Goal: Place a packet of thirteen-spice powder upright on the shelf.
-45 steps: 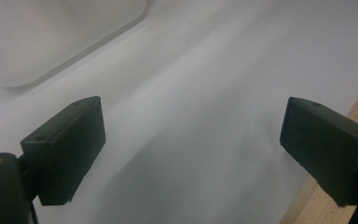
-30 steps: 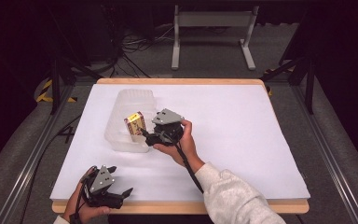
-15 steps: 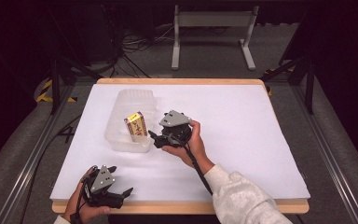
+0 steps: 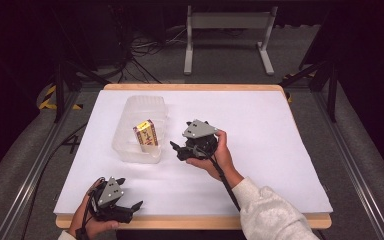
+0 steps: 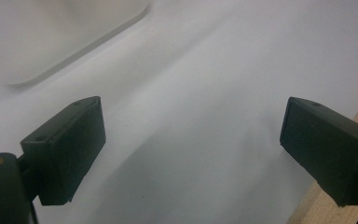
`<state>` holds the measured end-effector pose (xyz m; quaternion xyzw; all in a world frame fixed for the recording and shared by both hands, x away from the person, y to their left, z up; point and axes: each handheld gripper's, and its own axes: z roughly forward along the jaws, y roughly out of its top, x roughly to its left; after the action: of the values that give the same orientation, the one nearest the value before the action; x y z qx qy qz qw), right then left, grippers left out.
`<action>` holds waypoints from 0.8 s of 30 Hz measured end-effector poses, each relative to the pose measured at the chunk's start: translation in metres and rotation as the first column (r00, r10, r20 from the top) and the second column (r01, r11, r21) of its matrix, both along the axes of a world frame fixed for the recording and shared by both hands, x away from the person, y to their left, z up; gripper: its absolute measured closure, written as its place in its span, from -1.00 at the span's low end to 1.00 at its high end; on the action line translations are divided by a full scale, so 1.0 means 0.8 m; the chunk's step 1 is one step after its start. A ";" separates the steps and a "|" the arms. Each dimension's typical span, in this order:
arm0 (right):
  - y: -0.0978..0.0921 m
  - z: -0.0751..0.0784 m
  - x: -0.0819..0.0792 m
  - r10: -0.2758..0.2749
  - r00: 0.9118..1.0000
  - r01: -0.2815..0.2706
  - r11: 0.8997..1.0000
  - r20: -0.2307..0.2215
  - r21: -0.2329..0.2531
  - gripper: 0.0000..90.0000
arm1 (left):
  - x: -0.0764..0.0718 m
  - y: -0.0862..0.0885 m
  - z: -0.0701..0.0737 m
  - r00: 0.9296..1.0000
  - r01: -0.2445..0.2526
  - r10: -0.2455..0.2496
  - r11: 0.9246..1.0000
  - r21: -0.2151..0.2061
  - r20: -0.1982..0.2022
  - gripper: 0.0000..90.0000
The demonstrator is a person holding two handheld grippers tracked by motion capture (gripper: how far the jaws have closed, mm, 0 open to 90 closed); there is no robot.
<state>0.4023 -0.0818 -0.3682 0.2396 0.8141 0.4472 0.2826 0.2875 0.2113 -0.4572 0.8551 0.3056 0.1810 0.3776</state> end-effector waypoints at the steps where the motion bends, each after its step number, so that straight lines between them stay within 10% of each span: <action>1: -0.002 0.000 -0.001 0.000 1.000 0.000 1.000 0.001 -0.004 -0.55 | 0.000 0.000 0.000 1.000 0.000 0.000 1.000 0.000 0.000 -0.84; 24: -0.055 0.005 -0.018 0.017 1.000 -0.016 0.998 0.020 -0.054 -0.57 | 0.000 -0.001 0.000 1.000 0.002 -0.002 1.000 0.005 0.000 -0.84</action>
<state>0.3877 -0.1260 -0.3641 0.2205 0.8250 0.4298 0.2935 0.2878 0.2103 -0.4571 0.8563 0.3042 0.1816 0.3757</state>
